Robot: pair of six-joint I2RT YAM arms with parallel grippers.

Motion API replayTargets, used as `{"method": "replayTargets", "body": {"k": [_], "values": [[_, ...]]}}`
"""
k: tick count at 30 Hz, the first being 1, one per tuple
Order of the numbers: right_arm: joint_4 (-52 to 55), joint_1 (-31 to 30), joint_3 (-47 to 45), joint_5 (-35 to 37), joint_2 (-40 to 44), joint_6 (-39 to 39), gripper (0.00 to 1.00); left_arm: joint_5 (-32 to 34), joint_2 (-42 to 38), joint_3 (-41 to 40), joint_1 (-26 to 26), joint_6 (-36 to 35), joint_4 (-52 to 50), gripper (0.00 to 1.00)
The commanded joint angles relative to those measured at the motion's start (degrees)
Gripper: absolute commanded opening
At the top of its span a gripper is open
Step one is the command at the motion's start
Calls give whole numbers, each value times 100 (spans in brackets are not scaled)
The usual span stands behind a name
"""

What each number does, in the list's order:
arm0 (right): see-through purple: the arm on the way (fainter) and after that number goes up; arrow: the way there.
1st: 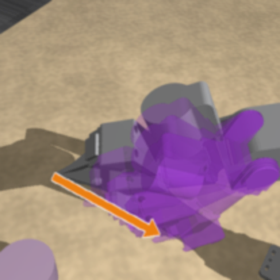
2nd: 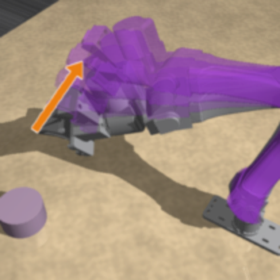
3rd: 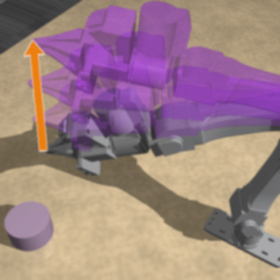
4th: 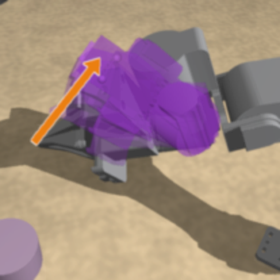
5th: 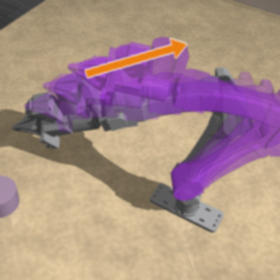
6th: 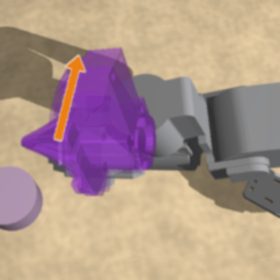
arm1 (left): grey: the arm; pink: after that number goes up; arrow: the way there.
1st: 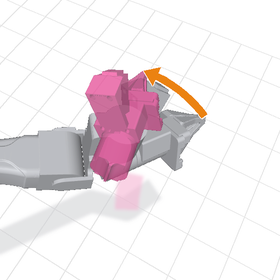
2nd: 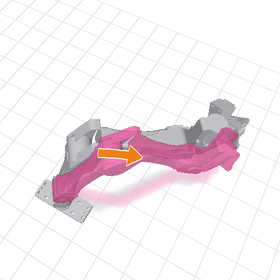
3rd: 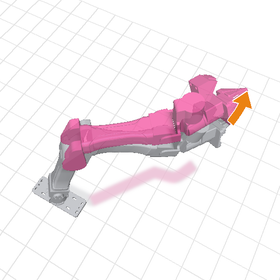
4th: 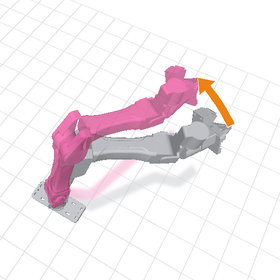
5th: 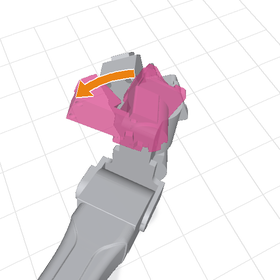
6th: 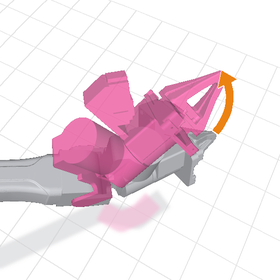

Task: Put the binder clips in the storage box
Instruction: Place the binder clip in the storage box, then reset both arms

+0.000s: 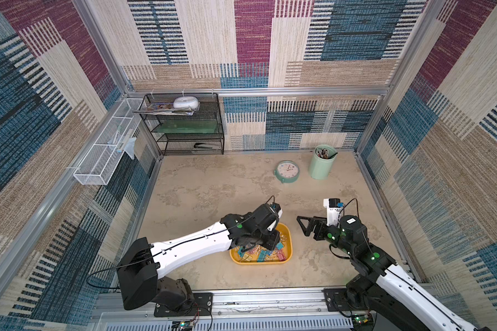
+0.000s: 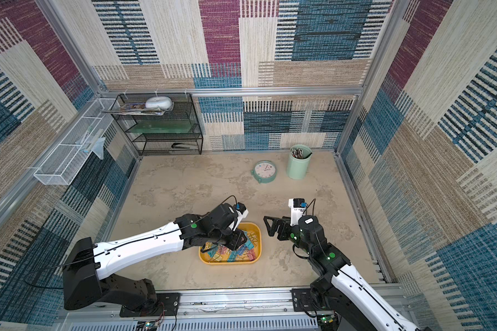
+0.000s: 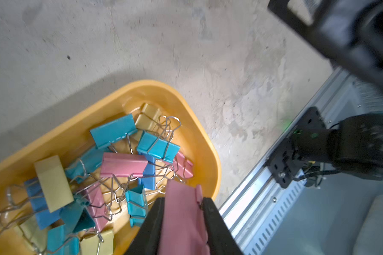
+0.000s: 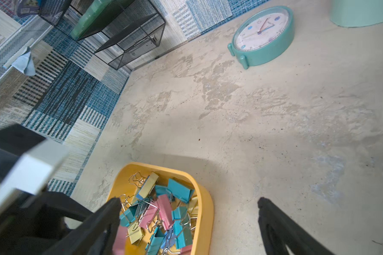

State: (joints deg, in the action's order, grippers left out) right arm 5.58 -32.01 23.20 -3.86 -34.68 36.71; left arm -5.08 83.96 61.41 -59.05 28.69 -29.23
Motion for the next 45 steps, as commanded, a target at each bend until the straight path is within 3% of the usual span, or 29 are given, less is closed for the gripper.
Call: {"method": "replayTargets", "body": {"k": [1, 4, 8, 14, 16, 21, 23, 25, 28, 32, 34, 38, 41, 45], "values": [[-165, 10, -77, -282, 134, 18, 100, 516, 182, -222, -63, 286, 52, 32], [-98, 3, -123, -350, 253, 27, 100, 349, 287, -436, -62, 324, 413, 33], [55, 7, -110, -271, 370, 9, 100, 156, 220, -580, -69, 347, 731, 47], [232, 16, 71, 467, 575, -95, 100, 642, -608, -560, -68, 138, 533, 60], [332, 12, 184, 1018, 571, -187, 100, 1185, -1178, -613, -55, 50, 435, 66], [101, 50, 122, 3416, 420, -780, 100, 4056, -2701, -1044, 105, -417, 326, 100], [-408, 137, -137, 4287, 283, -1234, 100, 4890, -3155, -1447, 539, -786, 515, 99], [-1141, 375, -429, 4683, 73, -1730, 100, 5135, -3460, -1987, 1165, -1187, 984, 99], [-2149, 1204, -715, 4272, -548, -1923, 100, 4814, -3745, -2953, 2160, -1905, 2126, 99], [-3170, 2290, -673, 3645, -1972, -1808, 99, 4391, -3619, -3923, 3036, -2747, 3728, 100], [-3324, 2429, -368, 3640, -2607, -2000, 99, 4113, -3292, -4168, 3433, -3034, 4449, 99], [-5321, 2551, -754, 3599, -3585, -2813, 99, 3399, -2343, -4203, 4314, -3091, 5358, 100], [-6182, 2679, -746, 3407, -4345, -3060, 99, 2745, -1676, -4143, 4888, -2898, 5896, 99], [-6561, 2710, -581, 3081, -4689, -3388, 99, 2306, -995, -4132, 5220, -2941, 6803, 100]]}}
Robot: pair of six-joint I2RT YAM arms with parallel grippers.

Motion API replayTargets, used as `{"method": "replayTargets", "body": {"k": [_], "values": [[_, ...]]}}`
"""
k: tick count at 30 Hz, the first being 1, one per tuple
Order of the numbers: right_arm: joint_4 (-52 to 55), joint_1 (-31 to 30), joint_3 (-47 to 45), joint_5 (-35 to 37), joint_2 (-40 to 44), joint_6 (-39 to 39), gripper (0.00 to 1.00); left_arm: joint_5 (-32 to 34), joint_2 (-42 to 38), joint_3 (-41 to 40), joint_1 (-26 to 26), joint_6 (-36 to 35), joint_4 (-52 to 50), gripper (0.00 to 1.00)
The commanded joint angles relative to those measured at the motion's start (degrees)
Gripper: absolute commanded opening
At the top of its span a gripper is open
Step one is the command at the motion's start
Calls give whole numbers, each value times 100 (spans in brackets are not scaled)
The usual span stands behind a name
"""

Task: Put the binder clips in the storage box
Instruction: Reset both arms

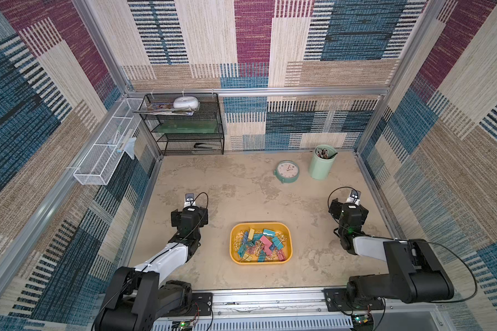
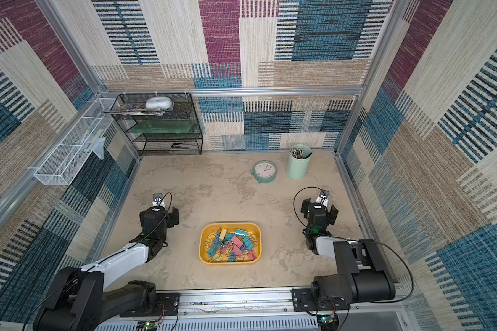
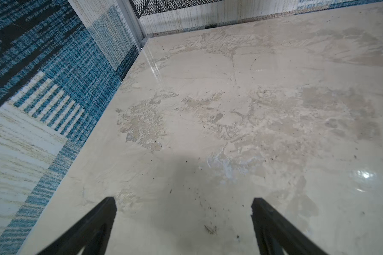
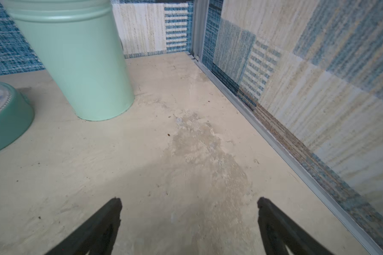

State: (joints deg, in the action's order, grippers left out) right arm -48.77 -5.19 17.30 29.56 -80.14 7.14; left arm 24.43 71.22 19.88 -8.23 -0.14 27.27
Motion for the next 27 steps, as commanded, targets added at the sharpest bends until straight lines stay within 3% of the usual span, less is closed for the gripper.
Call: {"method": "replayTargets", "body": {"k": [1, 3, 6, 10, 12, 16, 27], "values": [[-1636, 65, -114, -297, -350, -476, 99, -698, 378, 106, 163, -136, 1120, 100], [-2200, 129, -194, -435, -637, -561, 99, -850, 573, 217, 239, -240, 1229, 100], [-1741, 136, -60, -784, -573, -576, 99, -1275, 991, 348, 481, -162, 1472, 100], [-2118, 368, -321, -1490, -655, -515, 99, -1544, 1707, 355, 650, -78, 2130, 100], [-3083, 419, -582, -1418, -940, -503, 99, -1696, 1649, 398, 760, 29, 1903, 100], [-2298, 422, -388, -1466, -702, -442, 99, -1740, 1662, 403, 789, 45, 1917, 100], [-2338, 421, -390, -1445, -731, -459, 99, -1739, 1667, 381, 796, 49, 1949, 100]]}}
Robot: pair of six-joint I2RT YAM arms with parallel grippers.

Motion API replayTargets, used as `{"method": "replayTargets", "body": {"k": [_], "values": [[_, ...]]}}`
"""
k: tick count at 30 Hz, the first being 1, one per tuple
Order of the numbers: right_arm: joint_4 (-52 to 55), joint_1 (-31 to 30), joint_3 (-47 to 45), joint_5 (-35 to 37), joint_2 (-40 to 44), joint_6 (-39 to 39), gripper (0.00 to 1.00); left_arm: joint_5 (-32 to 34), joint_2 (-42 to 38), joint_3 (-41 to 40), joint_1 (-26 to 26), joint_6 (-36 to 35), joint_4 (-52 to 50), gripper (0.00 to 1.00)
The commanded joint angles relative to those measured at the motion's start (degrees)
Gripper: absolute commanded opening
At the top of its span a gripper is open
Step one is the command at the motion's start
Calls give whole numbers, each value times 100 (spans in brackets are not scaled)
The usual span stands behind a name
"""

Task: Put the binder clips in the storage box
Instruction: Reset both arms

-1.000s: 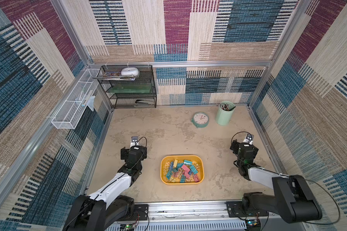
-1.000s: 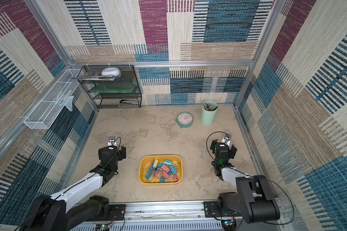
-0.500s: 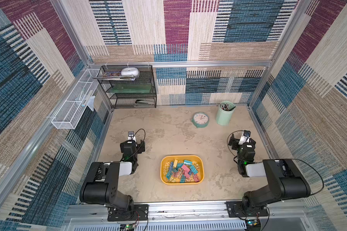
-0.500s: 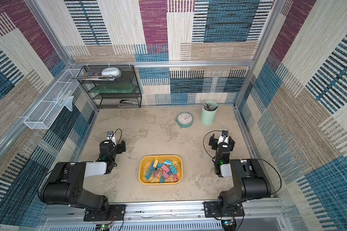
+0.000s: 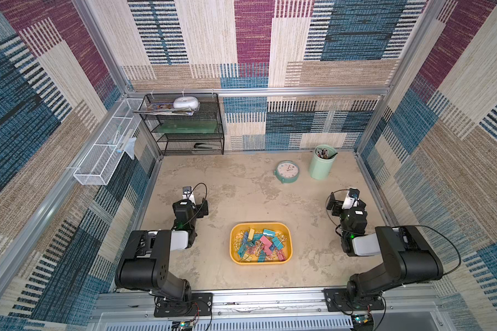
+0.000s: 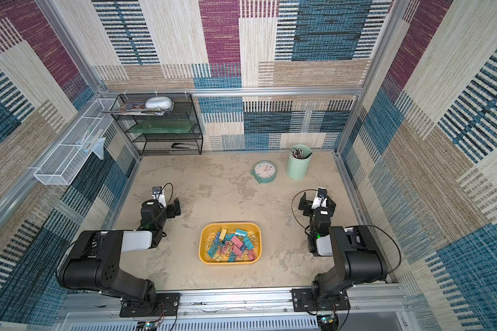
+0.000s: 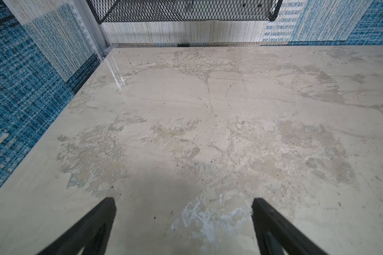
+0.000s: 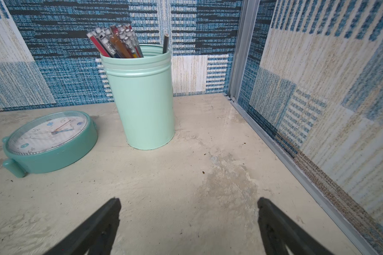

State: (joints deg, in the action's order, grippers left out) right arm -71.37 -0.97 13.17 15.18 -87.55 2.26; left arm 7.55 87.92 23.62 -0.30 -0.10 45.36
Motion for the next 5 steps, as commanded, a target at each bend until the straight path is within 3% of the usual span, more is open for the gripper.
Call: {"method": "replayTargets", "body": {"k": [1, 5], "values": [[-74, 1, 30, -15, 10, 33, 99, -52, -9, 11, 0, 45, 139, 100], [-78, 1, 28, -19, 14, 38, 99, -52, -5, 11, 3, 45, 139, 100]]}}
